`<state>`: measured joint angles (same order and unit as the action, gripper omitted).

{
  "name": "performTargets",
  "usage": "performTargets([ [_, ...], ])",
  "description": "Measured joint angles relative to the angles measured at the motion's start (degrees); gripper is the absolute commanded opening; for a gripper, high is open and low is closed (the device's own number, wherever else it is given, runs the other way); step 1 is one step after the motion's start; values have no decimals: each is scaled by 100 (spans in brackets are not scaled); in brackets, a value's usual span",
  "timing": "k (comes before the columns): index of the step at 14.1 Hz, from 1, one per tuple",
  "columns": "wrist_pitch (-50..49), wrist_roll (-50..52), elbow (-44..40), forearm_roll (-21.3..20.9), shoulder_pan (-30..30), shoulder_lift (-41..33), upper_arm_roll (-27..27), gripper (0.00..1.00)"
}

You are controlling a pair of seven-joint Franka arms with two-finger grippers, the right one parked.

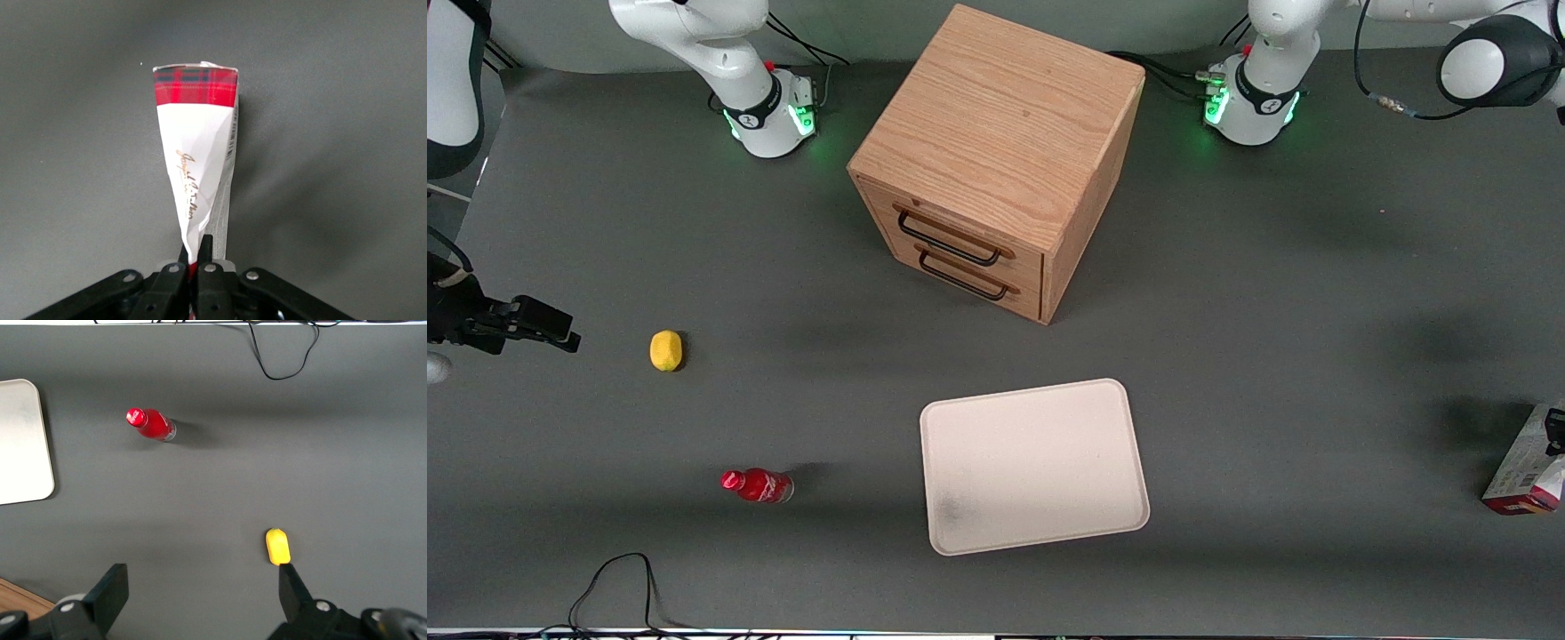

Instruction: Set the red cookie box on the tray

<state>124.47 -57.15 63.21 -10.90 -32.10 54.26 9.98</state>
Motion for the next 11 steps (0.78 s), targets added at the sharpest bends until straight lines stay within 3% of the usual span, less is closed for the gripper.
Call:
performTargets([
  [6,-1020,38,-170,1,2,-509,2,0],
  [11,-1707,918,-194,39,11,-1373,6,0],
])
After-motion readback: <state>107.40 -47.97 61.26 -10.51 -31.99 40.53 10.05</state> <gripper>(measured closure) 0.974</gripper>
